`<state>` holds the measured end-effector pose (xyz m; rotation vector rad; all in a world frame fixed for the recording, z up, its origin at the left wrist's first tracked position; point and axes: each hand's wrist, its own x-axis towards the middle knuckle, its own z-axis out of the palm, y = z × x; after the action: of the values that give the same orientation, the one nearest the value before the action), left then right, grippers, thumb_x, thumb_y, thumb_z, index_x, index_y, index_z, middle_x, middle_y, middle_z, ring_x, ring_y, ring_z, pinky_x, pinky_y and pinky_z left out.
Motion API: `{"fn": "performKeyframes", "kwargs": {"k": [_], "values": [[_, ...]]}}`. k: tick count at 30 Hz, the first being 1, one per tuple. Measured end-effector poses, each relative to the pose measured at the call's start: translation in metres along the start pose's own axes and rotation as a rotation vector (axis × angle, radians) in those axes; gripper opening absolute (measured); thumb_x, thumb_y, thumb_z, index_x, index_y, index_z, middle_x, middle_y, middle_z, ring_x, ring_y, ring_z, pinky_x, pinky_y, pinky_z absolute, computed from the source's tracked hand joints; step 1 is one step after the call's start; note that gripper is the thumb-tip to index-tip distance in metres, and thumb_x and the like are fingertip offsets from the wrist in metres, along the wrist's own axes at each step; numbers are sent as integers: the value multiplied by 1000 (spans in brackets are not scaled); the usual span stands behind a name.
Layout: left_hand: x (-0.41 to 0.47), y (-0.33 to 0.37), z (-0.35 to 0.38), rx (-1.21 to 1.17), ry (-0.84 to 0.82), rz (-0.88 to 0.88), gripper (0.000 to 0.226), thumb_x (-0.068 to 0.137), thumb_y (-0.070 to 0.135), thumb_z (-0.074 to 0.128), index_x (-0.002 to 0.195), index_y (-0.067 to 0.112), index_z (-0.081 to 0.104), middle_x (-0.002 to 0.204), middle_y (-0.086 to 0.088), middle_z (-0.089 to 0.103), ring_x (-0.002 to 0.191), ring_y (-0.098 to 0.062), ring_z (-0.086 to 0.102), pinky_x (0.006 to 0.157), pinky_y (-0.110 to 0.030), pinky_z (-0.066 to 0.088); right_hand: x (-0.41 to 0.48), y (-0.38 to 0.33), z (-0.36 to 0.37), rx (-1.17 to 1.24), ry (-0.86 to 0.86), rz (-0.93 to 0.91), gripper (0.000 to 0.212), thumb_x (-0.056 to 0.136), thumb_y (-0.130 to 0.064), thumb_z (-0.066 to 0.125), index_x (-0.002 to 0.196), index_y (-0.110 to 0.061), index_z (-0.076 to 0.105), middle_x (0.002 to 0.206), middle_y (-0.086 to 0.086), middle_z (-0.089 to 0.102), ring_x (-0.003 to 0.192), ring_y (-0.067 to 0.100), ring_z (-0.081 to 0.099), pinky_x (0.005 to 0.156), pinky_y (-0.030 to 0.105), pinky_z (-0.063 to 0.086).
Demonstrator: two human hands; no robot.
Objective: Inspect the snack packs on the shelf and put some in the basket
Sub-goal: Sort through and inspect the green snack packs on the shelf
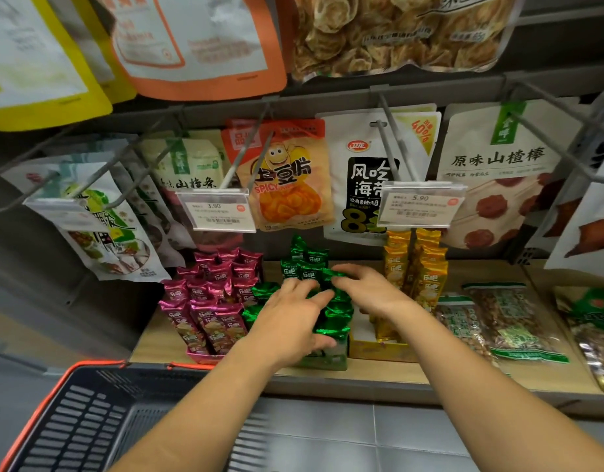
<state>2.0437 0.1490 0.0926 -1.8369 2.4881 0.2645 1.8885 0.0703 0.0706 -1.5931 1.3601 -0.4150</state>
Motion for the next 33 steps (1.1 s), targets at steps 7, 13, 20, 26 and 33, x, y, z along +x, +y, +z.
{"fn": "performKeyframes", "kwargs": {"k": [7,13,20,26,33], "values": [[0,-3,-1,-119,-39,-47,119,67,56,80,155,24,6,153,-3,34,141,-23,25,117,-42,24,-57,7,27,-172,443,-360,46,93,-36,59,136,-21,50,133,2,50,124,19,48,100,33,42],[-14,-25,-30,-288,170,-63,66,76,19,79,136,28,52,131,3,54,125,-16,45,107,-29,36,-73,19,46,-532,327,-314,50,97,-48,46,141,-26,47,148,-5,39,139,14,31,106,39,39],[-18,-13,-22,44,-37,-50,44,86,43,67,126,26,64,118,-1,60,113,-23,50,97,-40,45,-80,10,56,-712,344,-244,44,102,-39,38,144,-24,43,154,-3,36,145,15,25,106,40,35],[-22,-5,-35,112,103,-17,16,96,24,55,95,16,69,97,1,60,101,-19,51,82,-34,48,-81,6,53,-771,293,-203,46,104,-37,33,148,-25,35,158,-4,27,147,17,18,106,40,36],[-81,19,-113,139,249,157,21,92,32,60,78,26,45,79,9,46,78,-16,54,62,-31,38,-87,-6,37,-633,218,-215,53,100,-35,45,150,-26,29,158,-3,26,145,19,22,109,48,37]]}}
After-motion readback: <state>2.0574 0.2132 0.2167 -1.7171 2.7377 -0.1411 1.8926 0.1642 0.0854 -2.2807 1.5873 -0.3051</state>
